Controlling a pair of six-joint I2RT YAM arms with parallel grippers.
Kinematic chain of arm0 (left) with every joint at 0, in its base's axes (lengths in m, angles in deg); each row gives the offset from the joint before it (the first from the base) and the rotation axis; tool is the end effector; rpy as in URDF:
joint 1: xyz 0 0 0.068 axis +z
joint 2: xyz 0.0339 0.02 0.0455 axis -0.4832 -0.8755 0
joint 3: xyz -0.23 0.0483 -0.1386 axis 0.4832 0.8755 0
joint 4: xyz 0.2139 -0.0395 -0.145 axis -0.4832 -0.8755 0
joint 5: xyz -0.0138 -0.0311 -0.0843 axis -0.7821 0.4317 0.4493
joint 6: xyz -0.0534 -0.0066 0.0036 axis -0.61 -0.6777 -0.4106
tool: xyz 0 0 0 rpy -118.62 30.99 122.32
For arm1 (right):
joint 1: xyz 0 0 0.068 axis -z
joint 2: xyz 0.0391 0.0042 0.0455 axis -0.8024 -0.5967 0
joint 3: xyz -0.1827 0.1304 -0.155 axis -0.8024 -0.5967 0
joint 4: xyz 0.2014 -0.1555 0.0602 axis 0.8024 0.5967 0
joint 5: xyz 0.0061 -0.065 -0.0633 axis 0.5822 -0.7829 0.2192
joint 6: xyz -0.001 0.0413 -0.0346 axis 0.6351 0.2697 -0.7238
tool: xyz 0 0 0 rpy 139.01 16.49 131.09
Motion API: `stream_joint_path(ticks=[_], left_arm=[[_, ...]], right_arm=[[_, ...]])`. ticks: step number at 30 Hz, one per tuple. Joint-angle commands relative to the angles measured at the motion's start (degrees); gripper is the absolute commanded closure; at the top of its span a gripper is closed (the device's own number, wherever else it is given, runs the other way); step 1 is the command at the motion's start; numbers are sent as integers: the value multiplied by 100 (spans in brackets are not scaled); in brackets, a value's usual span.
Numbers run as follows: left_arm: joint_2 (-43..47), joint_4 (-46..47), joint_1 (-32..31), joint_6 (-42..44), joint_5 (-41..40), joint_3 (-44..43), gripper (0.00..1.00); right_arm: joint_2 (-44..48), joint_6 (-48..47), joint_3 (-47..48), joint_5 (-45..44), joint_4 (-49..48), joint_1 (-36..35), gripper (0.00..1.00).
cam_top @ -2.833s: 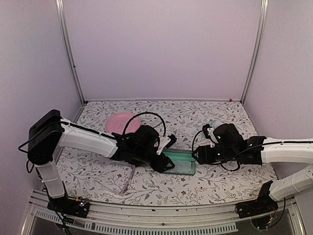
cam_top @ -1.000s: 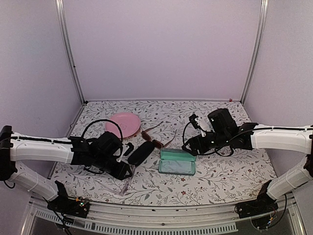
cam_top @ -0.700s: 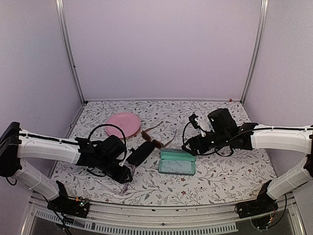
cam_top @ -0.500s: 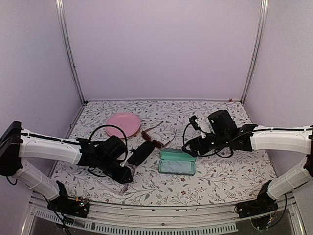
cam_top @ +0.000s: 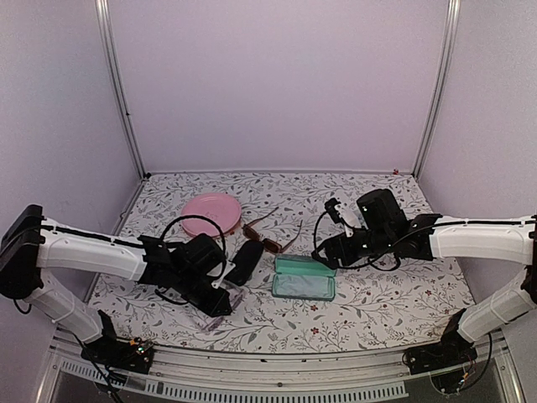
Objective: Organize the sunglasses
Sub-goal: Pick up the sunglasses from the center of the board.
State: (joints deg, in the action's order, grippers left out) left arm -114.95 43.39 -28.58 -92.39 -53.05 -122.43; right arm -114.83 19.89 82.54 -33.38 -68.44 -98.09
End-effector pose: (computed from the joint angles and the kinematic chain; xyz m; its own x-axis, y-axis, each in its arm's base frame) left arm 0.1333 -0.2201 0.1593 -0.8451 0.4507 -0.2874 0.5290 0.7824 -0.3287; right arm 0.2025 0.2082 0.2207 -0.6433 -0.2976 -0.7054 -0.6391 0.7162 0.2806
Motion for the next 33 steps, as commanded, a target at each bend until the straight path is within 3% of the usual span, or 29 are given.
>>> stream_joint_path(ticks=[1,9,18,33], left_arm=[[-126,-345,-197,68,-150,-161,86],[-167,-486,-398,11,-276,-169,88],[5,-780,-633,-61,-422,-219,100],[1452,-1677,-1401,-504,-1522,-457,100]], right_arm=[[-36,54,-45,63,-117,-41,18],[18,107,-94,98,-176,-72,18],[109,232,-127,129,-188,-199,18],[-129,621,235,455,-442,-615,18]])
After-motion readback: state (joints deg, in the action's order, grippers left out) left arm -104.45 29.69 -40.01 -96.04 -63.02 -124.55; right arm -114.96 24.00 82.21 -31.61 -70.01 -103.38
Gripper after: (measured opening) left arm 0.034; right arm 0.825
